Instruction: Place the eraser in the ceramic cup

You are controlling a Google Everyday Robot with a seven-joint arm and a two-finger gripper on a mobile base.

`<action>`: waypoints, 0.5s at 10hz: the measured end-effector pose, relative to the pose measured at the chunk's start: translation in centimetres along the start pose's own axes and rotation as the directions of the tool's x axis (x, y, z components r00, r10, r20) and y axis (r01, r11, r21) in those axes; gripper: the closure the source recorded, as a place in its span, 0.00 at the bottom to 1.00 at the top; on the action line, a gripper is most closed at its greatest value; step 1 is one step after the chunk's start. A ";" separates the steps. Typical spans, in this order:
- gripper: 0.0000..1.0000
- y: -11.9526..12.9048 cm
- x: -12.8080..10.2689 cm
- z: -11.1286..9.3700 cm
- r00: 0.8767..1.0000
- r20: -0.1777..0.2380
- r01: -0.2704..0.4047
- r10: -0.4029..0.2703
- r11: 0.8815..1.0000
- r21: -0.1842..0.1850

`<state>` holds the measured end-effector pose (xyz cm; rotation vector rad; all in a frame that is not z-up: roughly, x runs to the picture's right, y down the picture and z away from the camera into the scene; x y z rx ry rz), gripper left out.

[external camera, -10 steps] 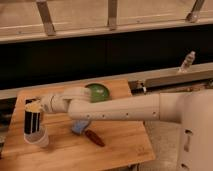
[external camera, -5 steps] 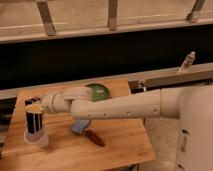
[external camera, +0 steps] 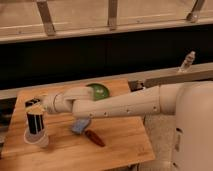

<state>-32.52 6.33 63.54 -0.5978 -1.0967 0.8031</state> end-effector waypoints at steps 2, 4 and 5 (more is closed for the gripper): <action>1.00 0.1 0.3 0.2 1.000 0.020 0.002 -0.001 1.000 -0.019; 1.00 0.3 0.6 0.9 1.000 0.030 0.003 -0.002 0.999 -0.040; 1.00 0.2 0.6 0.9 0.999 0.033 0.001 0.000 0.999 -0.040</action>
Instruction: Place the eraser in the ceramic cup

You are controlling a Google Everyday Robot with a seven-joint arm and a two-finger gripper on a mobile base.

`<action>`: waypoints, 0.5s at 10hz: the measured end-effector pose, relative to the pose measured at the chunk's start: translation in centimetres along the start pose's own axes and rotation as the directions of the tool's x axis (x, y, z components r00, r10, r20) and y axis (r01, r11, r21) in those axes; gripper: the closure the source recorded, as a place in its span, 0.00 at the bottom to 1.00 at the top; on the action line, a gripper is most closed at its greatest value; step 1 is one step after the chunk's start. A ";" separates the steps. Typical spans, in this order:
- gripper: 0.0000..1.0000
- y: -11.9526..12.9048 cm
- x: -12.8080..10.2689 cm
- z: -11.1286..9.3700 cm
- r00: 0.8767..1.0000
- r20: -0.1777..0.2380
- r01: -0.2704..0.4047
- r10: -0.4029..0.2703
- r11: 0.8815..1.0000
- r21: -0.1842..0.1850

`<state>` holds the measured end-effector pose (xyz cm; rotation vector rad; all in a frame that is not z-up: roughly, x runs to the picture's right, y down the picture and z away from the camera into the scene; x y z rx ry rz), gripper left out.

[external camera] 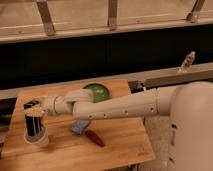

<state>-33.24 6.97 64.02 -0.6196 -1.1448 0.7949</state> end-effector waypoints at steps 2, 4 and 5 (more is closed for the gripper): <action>1.00 -0.1 0.0 -0.1 1.000 0.001 -0.001 0.001 1.000 0.002; 0.95 0.0 0.0 0.0 1.000 0.000 0.000 0.000 1.000 -0.001; 0.88 0.0 0.0 0.0 1.000 0.000 0.000 0.000 1.000 0.000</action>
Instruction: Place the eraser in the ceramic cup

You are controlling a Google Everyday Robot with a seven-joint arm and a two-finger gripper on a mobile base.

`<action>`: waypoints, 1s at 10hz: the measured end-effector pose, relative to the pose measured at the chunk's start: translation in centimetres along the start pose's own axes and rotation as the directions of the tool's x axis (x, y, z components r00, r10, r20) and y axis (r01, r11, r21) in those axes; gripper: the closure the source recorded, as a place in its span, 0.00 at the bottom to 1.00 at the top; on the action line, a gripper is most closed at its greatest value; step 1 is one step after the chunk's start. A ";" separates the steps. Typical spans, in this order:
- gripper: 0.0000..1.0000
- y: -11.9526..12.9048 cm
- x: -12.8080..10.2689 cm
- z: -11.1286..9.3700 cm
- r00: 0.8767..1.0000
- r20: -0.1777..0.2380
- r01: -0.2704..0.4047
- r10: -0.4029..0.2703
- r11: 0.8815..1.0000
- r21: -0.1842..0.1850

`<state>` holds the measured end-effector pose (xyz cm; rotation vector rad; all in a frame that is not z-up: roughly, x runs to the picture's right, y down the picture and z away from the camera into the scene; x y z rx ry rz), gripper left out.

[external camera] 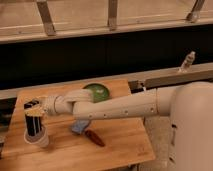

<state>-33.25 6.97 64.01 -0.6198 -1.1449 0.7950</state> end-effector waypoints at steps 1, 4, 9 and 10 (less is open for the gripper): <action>0.78 0.0 0.0 0.0 1.000 0.000 0.000 0.000 1.000 -0.001; 0.46 0.0 0.0 0.0 1.000 0.001 0.000 0.000 1.000 0.000; 0.20 0.0 0.0 0.0 1.000 0.001 0.000 0.000 1.000 0.001; 0.20 0.0 0.0 0.0 1.000 0.001 0.000 0.000 1.000 0.001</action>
